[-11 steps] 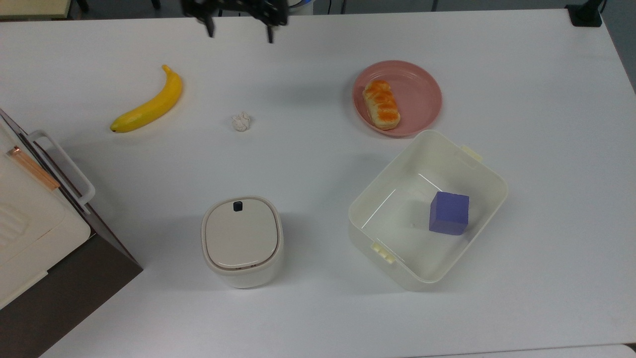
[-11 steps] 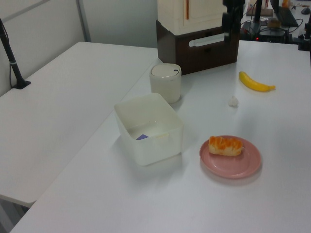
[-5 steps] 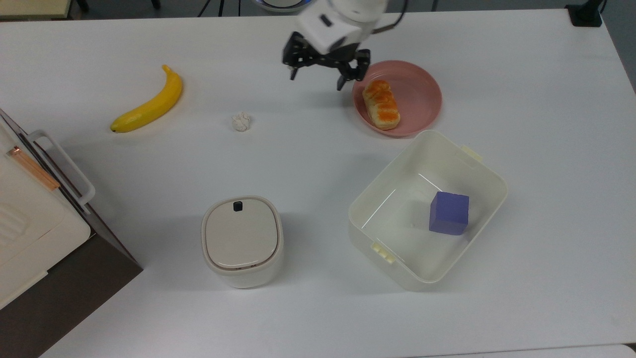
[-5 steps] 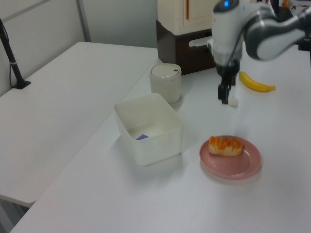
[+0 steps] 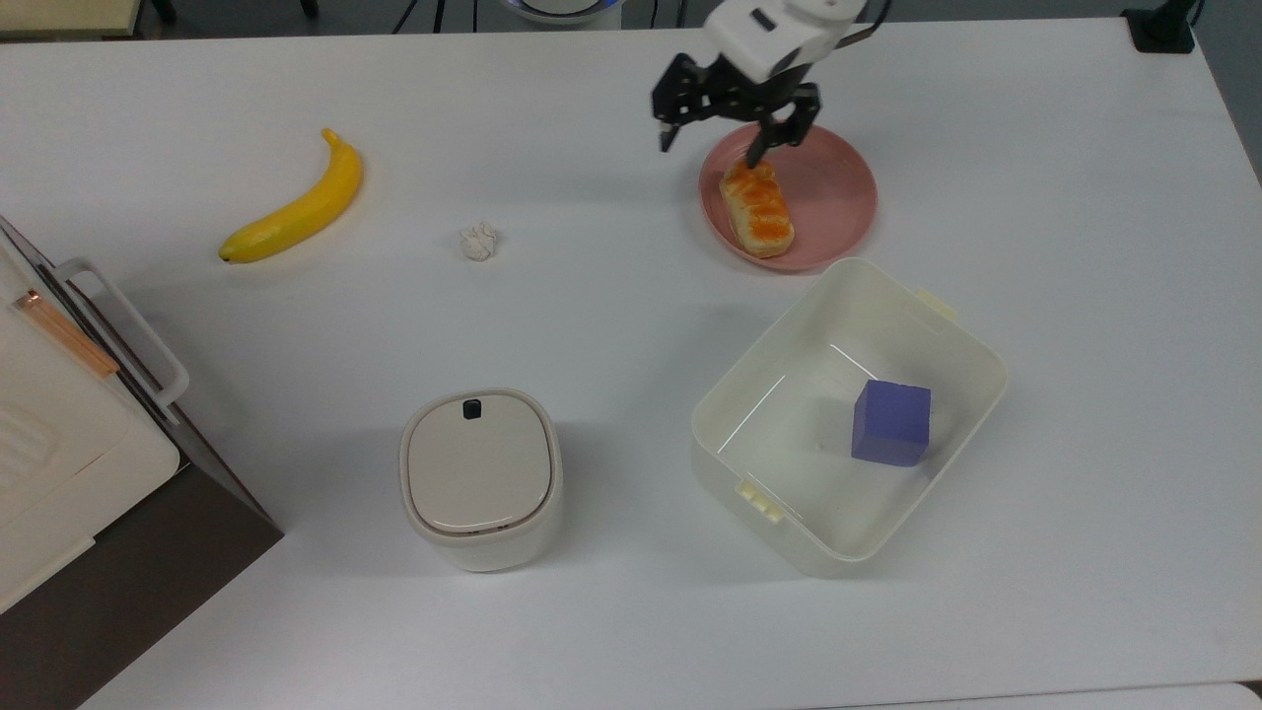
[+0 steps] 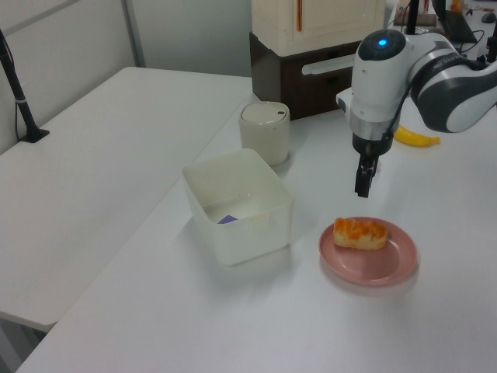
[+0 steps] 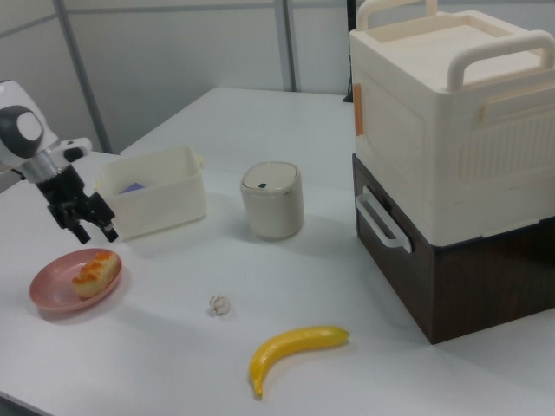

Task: Put the bread on the table
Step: 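Move the open gripper over the bread roll on the pink plate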

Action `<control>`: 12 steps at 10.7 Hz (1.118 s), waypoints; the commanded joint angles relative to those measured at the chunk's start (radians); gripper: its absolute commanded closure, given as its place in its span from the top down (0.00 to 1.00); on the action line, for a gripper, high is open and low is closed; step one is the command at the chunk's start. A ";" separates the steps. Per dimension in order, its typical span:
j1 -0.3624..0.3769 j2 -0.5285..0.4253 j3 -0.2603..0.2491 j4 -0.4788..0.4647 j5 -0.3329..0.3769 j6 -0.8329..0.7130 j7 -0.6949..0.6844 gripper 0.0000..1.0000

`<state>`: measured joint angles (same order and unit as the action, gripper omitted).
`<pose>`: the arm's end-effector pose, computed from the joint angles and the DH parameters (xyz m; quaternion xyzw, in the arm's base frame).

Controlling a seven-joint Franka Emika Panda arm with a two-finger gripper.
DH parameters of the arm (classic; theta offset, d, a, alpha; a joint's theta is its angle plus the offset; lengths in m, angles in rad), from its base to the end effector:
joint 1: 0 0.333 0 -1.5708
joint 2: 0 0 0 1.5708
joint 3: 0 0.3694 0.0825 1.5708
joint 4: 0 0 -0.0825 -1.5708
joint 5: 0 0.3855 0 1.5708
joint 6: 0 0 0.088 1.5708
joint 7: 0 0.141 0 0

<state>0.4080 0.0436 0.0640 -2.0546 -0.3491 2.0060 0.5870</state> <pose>0.5046 0.2224 0.4319 0.9870 0.0237 0.0380 0.1545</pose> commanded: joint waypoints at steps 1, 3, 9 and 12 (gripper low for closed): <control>-0.001 -0.011 0.089 -0.042 0.036 0.106 0.027 1.00; -0.001 0.039 0.129 -0.035 0.038 0.134 0.027 1.00; -0.029 0.147 0.119 -0.009 0.021 0.138 -0.012 1.00; -0.029 0.151 0.096 -0.009 0.010 0.138 -0.013 1.00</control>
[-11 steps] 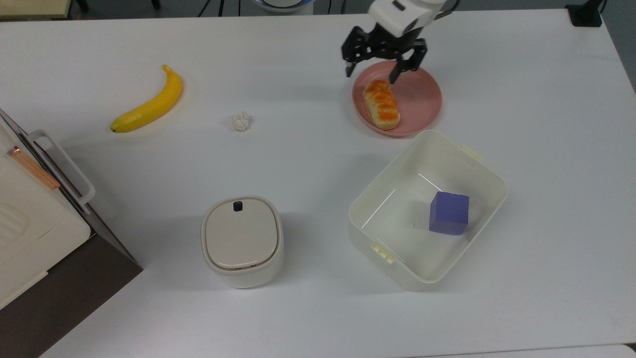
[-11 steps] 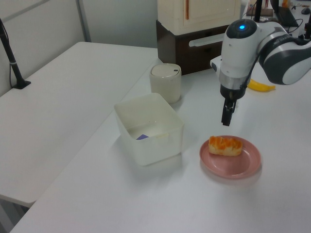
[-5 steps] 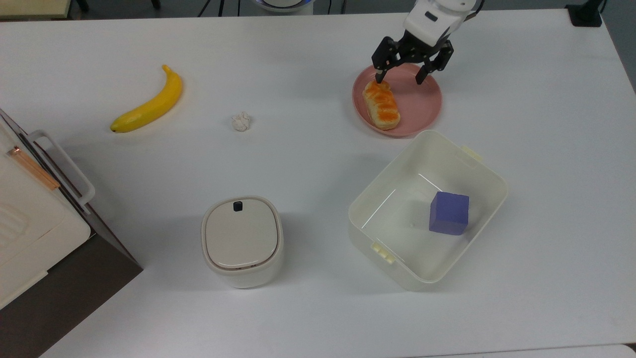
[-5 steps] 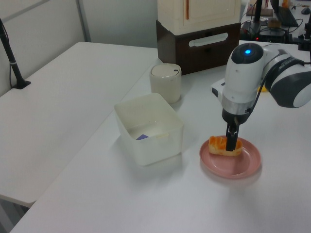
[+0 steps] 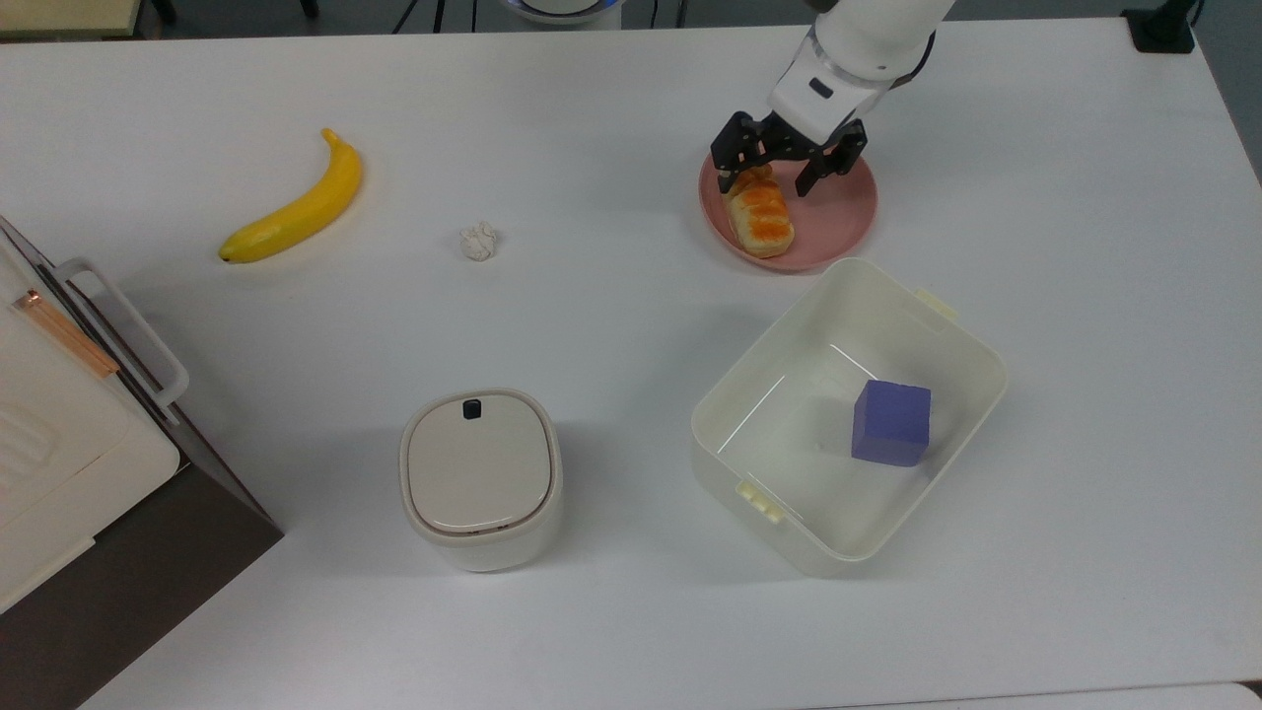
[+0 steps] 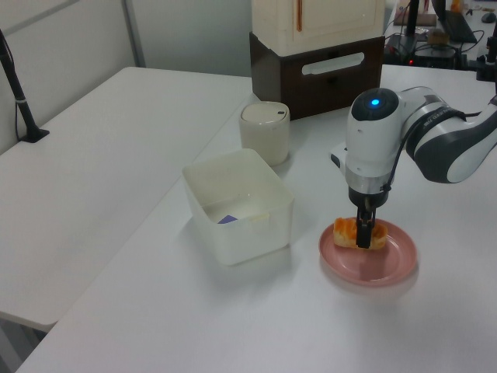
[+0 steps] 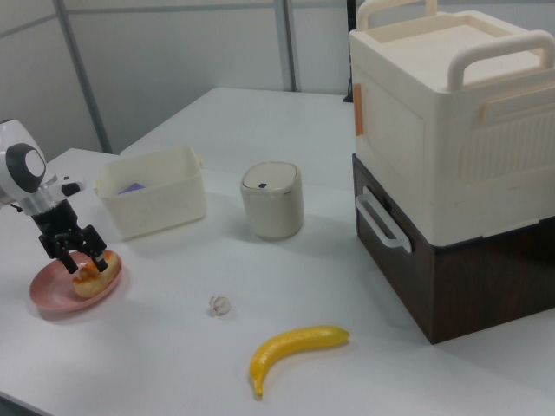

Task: Put the bread on the table
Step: 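Lower the gripper and close it on the bread roll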

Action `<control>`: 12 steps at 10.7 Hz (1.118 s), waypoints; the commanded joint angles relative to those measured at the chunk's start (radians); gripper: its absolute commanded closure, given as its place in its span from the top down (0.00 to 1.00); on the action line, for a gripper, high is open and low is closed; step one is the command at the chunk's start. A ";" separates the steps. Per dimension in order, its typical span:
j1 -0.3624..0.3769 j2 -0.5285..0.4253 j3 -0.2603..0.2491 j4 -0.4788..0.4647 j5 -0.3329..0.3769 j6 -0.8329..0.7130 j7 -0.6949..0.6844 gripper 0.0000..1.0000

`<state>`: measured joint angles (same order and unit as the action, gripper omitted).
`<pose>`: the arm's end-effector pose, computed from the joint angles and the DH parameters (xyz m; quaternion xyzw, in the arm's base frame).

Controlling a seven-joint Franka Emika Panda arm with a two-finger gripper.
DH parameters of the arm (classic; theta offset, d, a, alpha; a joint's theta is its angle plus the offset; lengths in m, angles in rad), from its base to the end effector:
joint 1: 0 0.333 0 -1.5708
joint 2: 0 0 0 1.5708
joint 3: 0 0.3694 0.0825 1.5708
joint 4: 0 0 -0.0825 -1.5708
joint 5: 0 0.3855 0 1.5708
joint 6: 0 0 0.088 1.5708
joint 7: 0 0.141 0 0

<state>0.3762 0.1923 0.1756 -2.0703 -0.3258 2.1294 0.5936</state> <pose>0.5005 0.2779 0.3498 0.9886 0.0736 0.0095 0.1308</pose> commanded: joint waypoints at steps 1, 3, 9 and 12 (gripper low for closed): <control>0.003 0.009 -0.016 0.007 -0.022 0.014 -0.020 0.73; 0.006 0.026 -0.016 0.007 -0.036 0.014 -0.015 0.00; 0.021 0.012 0.004 0.029 -0.052 -0.002 -0.038 0.00; 0.003 -0.010 -0.005 0.073 -0.009 -0.020 -0.108 0.00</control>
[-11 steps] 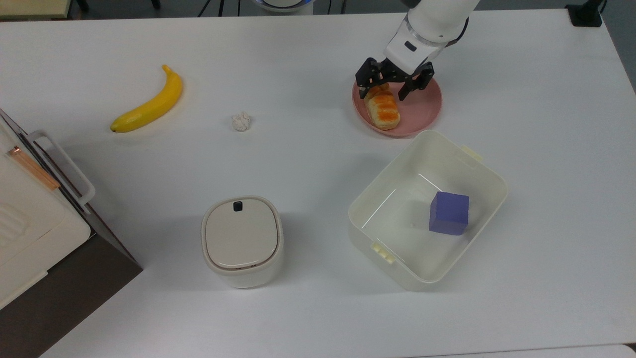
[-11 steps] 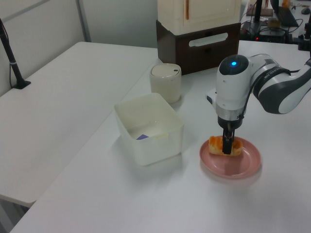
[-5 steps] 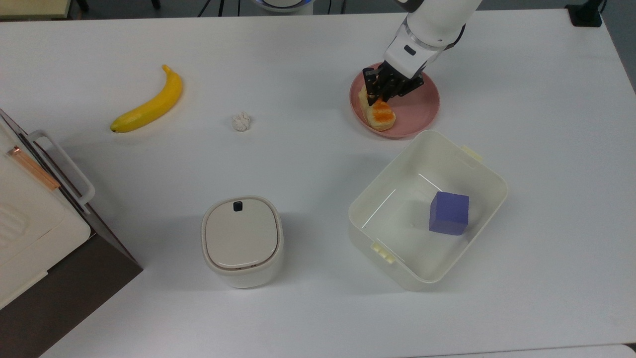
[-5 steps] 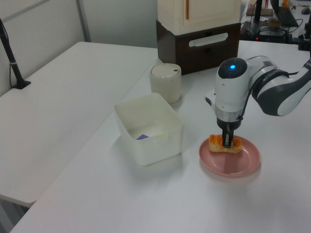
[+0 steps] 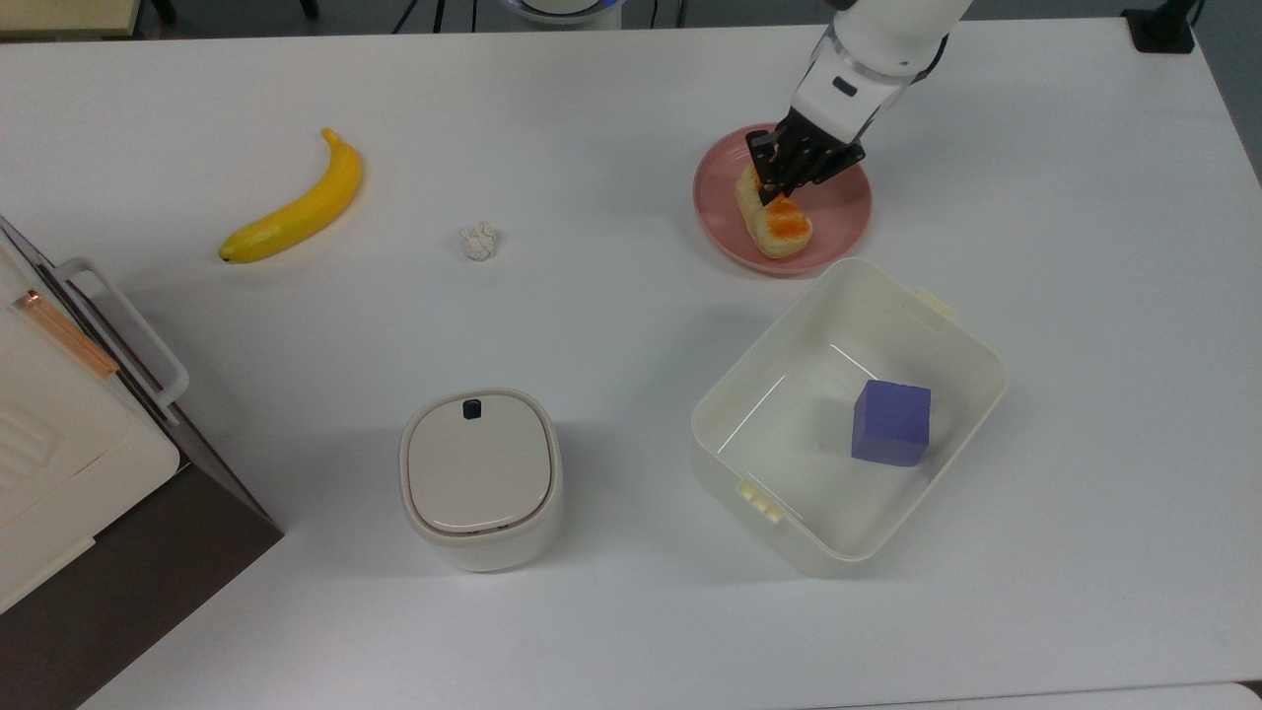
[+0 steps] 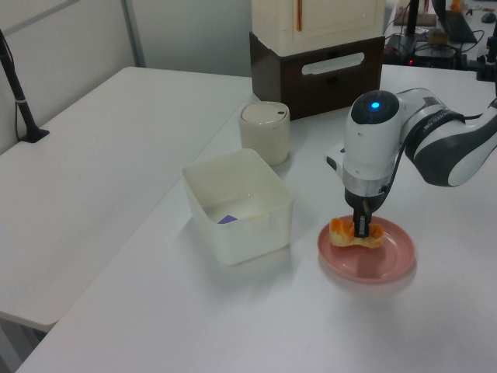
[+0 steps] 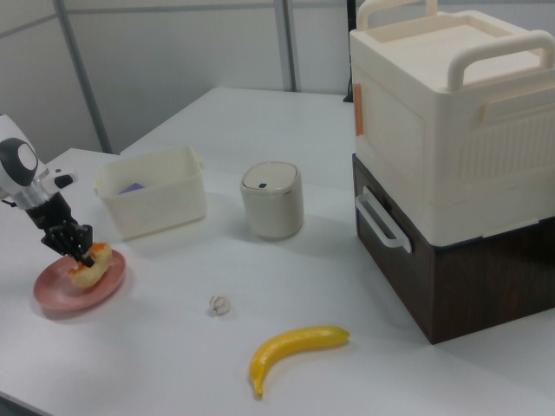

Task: Put the bread on the table

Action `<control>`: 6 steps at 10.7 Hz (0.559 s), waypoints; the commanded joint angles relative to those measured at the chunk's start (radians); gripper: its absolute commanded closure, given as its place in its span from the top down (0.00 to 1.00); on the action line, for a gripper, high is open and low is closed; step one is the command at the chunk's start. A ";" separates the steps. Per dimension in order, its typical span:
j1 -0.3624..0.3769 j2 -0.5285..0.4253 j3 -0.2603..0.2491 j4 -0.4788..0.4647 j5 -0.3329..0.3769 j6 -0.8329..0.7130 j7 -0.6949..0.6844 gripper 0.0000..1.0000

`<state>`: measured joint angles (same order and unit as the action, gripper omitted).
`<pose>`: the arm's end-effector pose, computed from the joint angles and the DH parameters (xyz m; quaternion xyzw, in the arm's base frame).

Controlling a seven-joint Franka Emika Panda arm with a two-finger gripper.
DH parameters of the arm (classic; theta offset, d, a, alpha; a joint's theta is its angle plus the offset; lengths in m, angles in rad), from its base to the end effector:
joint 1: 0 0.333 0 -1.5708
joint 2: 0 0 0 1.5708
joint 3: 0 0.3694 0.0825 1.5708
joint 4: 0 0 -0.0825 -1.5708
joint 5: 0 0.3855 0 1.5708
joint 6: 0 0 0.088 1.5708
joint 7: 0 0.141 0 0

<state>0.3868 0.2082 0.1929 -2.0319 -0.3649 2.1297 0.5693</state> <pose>0.5058 0.2960 0.3580 0.9844 0.1084 0.0276 0.1357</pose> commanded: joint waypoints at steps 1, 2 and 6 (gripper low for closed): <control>-0.026 -0.033 -0.074 0.071 0.088 -0.024 -0.147 0.00; -0.029 -0.045 -0.137 0.097 0.125 -0.036 -0.225 0.00; -0.032 -0.058 -0.286 0.110 0.126 -0.108 -0.416 0.00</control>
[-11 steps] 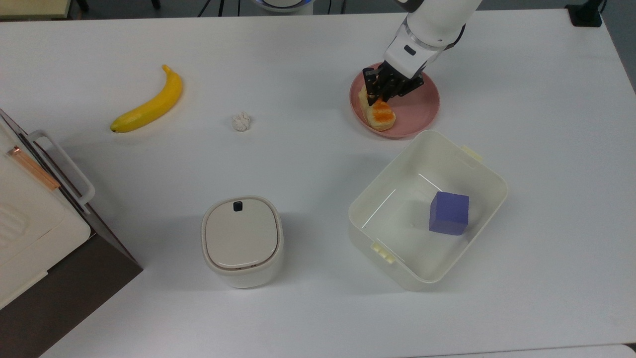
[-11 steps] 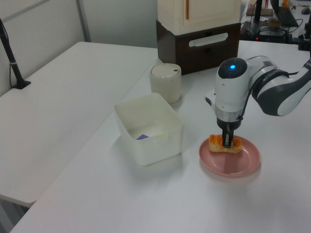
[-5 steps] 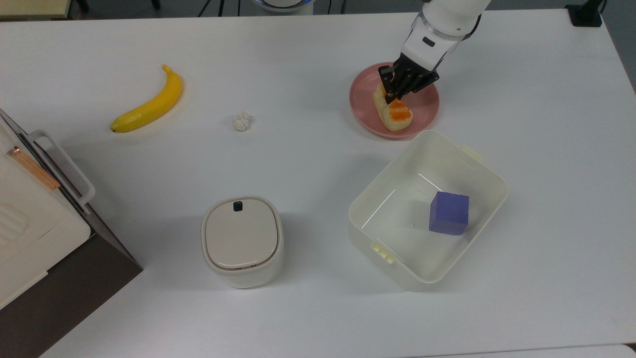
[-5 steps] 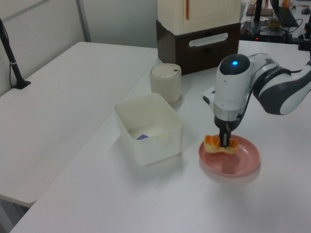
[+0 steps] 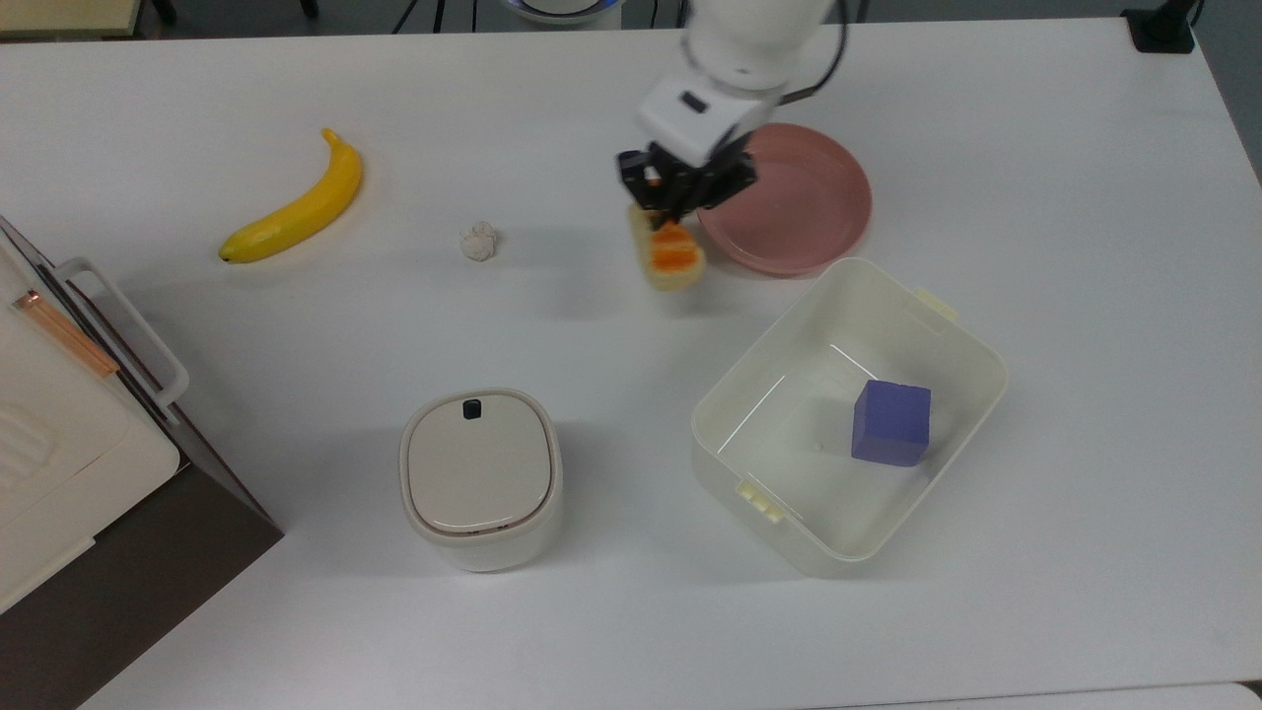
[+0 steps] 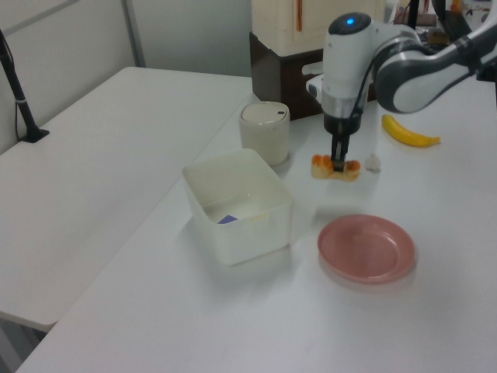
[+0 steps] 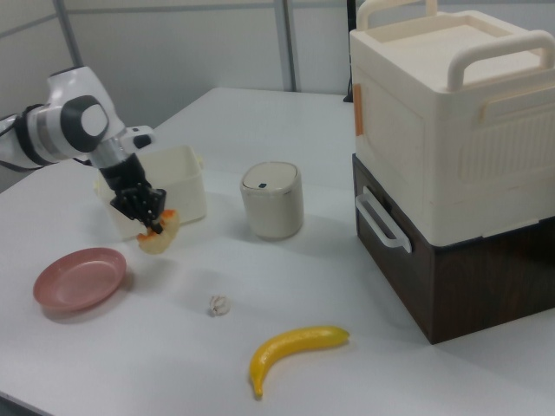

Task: Put the bread on the table

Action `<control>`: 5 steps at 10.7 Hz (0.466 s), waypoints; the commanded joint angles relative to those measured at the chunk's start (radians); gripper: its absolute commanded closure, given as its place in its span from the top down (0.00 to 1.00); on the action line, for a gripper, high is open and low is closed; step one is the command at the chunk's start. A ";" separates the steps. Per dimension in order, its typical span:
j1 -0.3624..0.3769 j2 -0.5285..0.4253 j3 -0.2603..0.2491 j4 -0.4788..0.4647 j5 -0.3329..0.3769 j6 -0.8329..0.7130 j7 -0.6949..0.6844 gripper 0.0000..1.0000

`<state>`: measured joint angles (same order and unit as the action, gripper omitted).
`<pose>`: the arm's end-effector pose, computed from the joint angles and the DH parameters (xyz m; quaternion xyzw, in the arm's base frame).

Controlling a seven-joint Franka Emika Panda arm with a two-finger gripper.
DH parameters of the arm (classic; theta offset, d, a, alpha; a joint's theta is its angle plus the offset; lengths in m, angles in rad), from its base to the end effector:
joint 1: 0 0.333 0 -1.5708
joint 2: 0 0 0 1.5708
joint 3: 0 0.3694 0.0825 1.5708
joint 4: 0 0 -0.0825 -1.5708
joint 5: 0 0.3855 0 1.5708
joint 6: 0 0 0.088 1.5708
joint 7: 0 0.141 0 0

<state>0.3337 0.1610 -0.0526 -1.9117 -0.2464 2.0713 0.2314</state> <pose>0.5886 0.1506 0.4326 0.9902 0.0840 0.0276 0.1085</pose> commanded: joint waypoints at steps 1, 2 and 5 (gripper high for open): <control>0.021 0.000 -0.041 -0.018 -0.005 -0.057 -0.086 0.00; 0.021 0.002 -0.039 -0.038 -0.025 -0.059 -0.087 0.00; 0.057 0.051 -0.035 -0.065 -0.053 -0.066 -0.073 0.00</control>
<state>0.3480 0.1909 -0.0821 -1.9575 -0.2796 2.0264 0.1602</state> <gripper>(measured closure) 0.903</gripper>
